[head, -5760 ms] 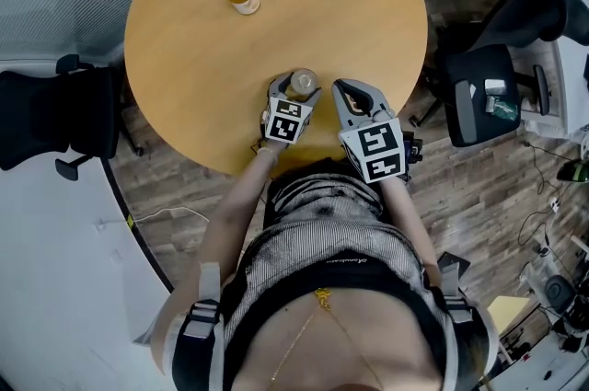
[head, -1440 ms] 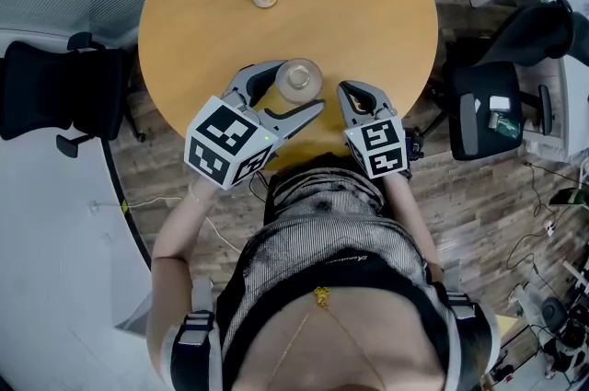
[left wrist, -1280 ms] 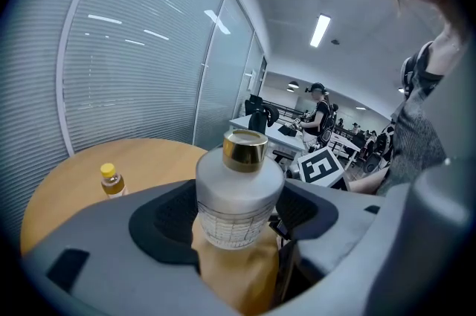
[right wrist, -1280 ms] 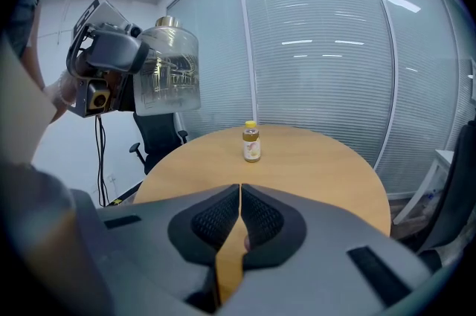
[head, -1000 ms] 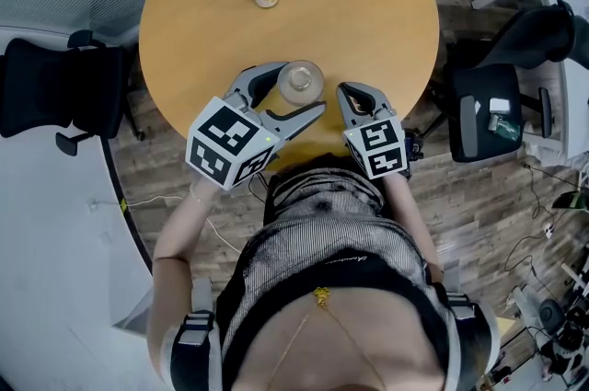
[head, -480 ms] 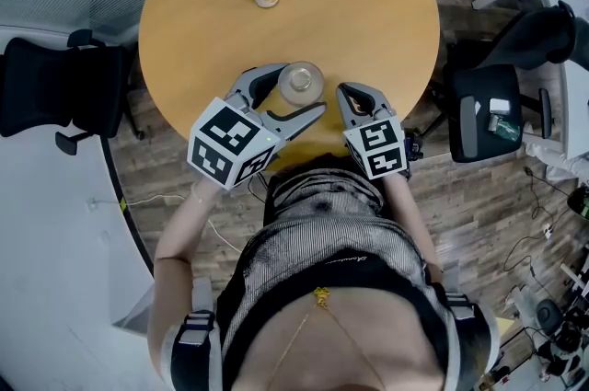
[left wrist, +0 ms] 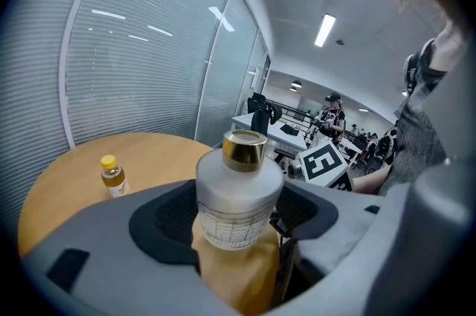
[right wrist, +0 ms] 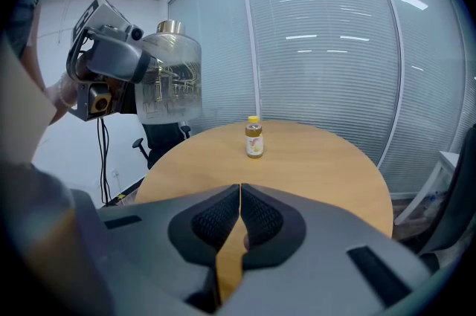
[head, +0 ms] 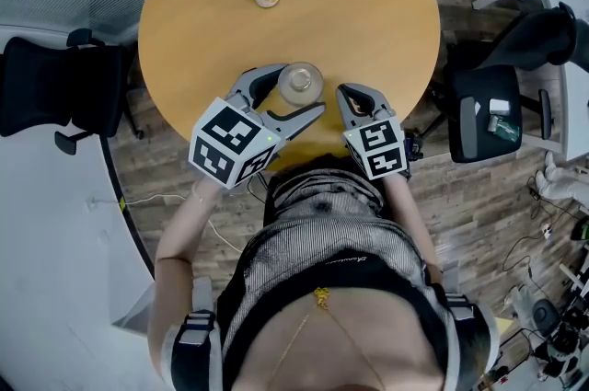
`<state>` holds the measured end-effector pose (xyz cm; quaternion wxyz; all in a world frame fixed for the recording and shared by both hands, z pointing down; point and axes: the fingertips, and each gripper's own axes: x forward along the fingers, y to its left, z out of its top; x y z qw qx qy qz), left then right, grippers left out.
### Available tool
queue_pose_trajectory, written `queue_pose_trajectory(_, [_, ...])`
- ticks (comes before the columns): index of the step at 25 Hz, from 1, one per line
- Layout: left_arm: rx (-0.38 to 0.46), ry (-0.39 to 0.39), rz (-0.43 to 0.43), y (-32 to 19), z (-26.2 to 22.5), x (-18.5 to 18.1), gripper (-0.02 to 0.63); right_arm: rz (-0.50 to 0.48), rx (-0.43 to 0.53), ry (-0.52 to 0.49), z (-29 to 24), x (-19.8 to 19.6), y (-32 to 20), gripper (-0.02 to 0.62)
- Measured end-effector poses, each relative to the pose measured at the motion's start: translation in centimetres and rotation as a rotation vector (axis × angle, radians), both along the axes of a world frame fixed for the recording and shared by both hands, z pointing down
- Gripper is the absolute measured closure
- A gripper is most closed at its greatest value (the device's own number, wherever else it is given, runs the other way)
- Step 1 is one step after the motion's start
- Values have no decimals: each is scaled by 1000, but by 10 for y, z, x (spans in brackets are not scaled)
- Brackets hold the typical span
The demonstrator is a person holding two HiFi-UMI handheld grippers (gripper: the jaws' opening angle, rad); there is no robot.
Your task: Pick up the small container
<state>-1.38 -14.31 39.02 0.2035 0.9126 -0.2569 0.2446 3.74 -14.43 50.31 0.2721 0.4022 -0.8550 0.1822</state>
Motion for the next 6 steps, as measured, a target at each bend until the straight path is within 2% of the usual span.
queue_pose_trajectory(6, [-7,1,-1,1,4,-1,264,-8,1,-7,-4,-5,0,574])
